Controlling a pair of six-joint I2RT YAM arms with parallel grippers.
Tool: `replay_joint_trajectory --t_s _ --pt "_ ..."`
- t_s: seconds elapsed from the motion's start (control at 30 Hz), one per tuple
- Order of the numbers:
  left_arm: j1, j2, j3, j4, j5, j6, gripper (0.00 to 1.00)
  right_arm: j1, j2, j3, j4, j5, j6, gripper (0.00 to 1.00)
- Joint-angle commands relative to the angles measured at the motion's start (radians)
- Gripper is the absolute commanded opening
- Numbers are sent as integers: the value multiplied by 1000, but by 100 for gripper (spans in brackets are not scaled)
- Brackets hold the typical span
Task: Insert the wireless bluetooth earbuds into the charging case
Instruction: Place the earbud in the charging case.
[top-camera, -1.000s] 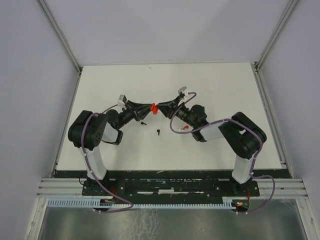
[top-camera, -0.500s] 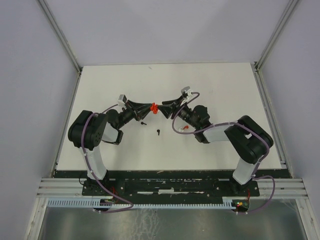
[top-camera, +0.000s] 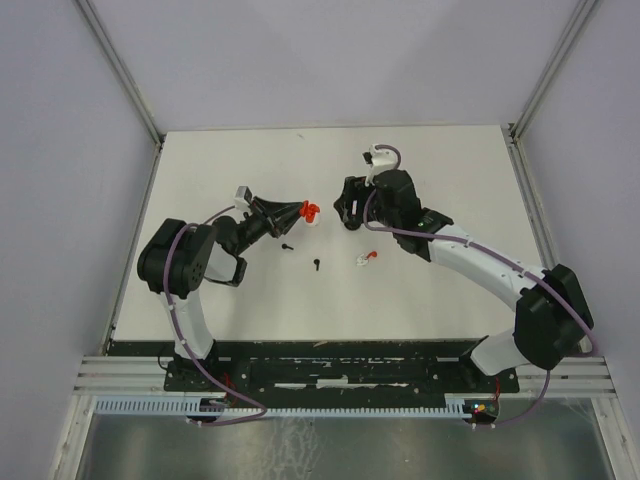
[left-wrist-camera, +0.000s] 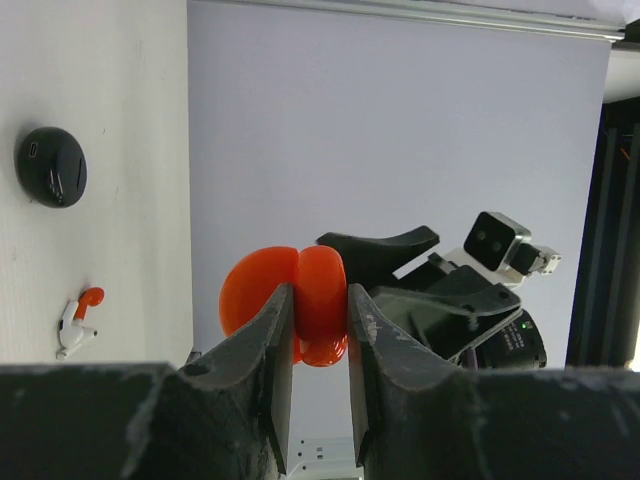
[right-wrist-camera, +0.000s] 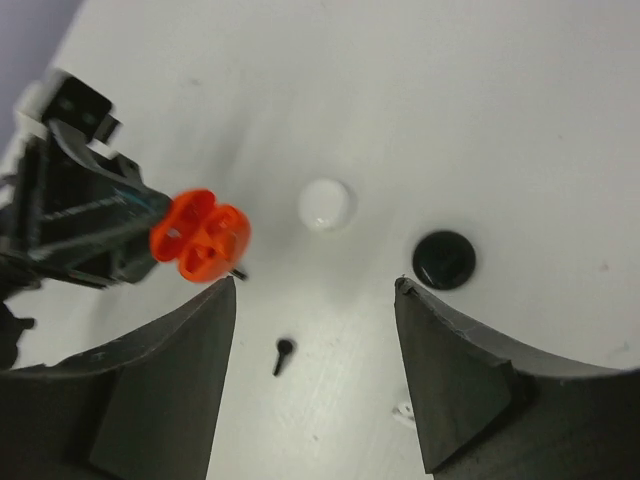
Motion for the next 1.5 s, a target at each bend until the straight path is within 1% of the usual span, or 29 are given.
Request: replay_joint_trajectory --t_s 0.0,0.07,0.23,0.43,0.7,1.07,1.23,1.37,1.47 --pt "4 12 40 177 -46 3 3 39 48 111 -386 113 -49 74" --pt "3 14 46 170 -51 8 3 65 91 155 -440 138 -66 75" --pt "-5 -3 49 122 -59 39 3 98 180 239 -486 157 -74 76" --pt "-19 -18 34 90 -55 80 3 107 262 312 -506 167 -68 76" --pt "-46 -13 -2 88 -48 102 3 106 322 376 -503 171 -80 76" --pt "-63 -28 -32 92 -41 107 3 86 369 440 -522 217 -76 76" --pt "-65 -37 -44 92 -39 107 3 68 369 444 -512 212 -88 76" --pt "-63 -33 -39 94 -41 103 3 64 355 418 -509 214 -85 76" --pt "-54 -25 -22 100 -39 92 3 63 307 353 -506 233 -75 75"
